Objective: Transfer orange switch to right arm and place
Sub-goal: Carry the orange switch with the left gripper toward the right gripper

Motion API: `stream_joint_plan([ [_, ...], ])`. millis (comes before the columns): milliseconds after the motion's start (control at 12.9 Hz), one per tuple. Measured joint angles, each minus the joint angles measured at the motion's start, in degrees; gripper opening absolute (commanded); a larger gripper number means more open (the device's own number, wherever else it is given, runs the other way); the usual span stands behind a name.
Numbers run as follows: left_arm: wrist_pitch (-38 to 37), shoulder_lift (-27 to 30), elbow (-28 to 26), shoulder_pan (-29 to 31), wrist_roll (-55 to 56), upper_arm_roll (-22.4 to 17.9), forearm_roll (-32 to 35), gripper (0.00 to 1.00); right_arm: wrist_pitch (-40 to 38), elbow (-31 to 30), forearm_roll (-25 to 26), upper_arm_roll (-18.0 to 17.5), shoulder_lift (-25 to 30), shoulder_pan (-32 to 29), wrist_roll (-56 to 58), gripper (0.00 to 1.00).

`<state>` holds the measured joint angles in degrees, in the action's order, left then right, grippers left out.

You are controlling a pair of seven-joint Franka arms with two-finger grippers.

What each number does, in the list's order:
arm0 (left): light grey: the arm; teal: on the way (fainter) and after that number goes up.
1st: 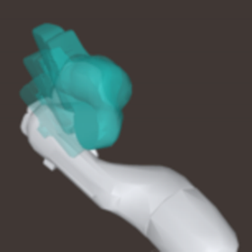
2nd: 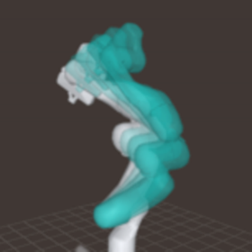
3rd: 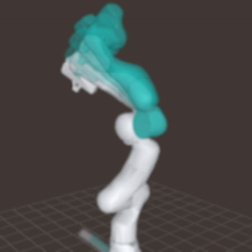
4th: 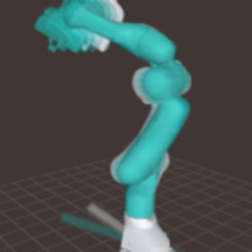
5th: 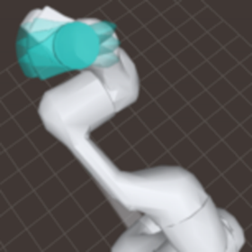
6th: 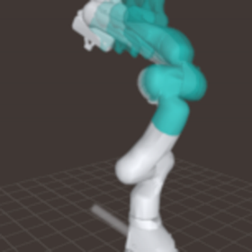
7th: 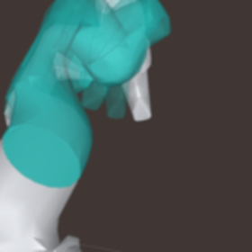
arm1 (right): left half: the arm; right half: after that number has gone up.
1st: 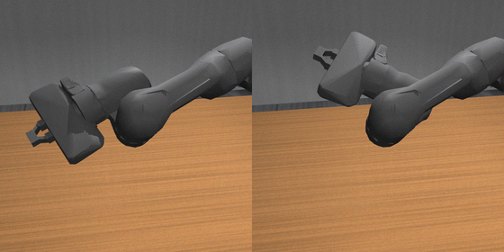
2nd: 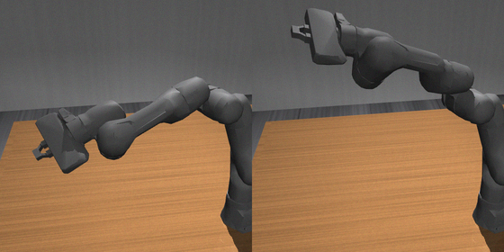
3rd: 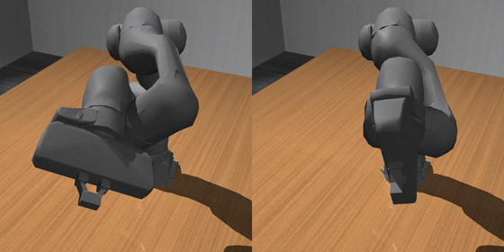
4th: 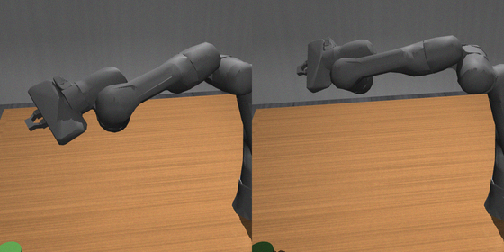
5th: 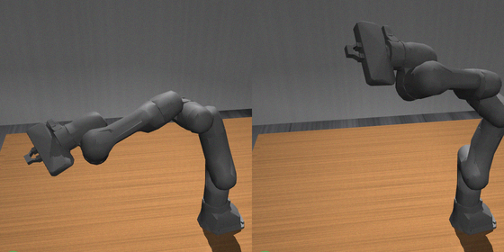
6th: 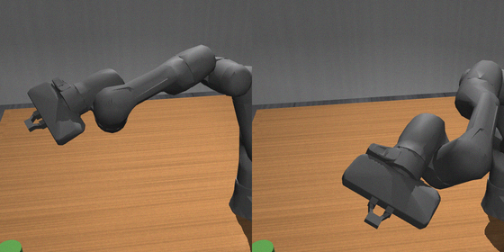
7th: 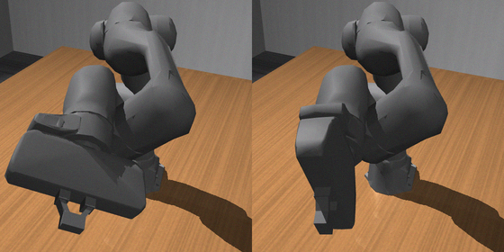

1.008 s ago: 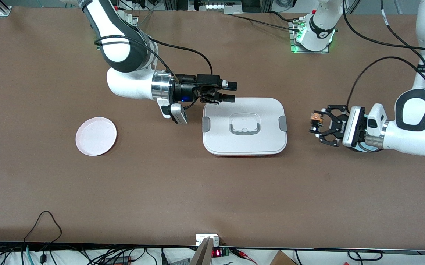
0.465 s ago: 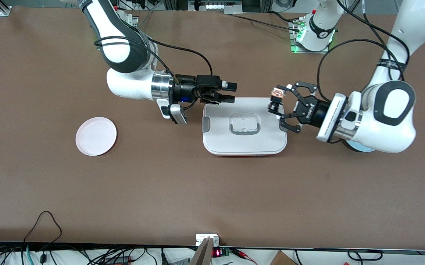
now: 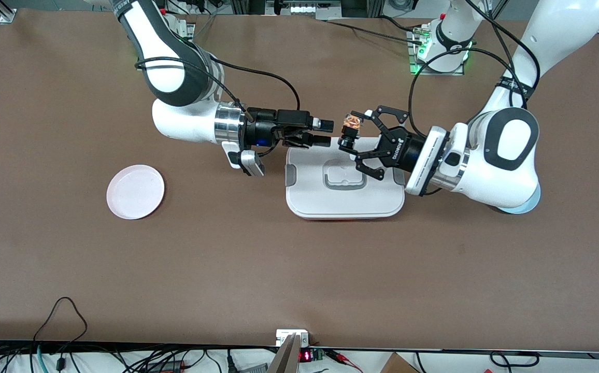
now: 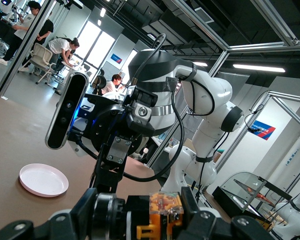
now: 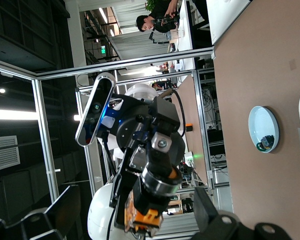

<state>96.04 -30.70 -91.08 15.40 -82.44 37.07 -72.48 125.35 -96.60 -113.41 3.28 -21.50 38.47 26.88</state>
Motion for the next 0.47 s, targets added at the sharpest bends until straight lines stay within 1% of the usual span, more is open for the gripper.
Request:
stream_joint_plan([
  [233,3.74,-0.03,-0.02,-0.72,-2.32,0.08,-0.76,0.00,0.00,-0.09,-0.14,0.00,-0.02,-0.02,-4.04,1.00],
  [465,9.52,-0.42,-0.32,-3.37,-6.86,0.13,-3.86,0.00,0.04,-0.11,-0.38,0.02,-0.02,-0.08,-10.84,1.00],
])
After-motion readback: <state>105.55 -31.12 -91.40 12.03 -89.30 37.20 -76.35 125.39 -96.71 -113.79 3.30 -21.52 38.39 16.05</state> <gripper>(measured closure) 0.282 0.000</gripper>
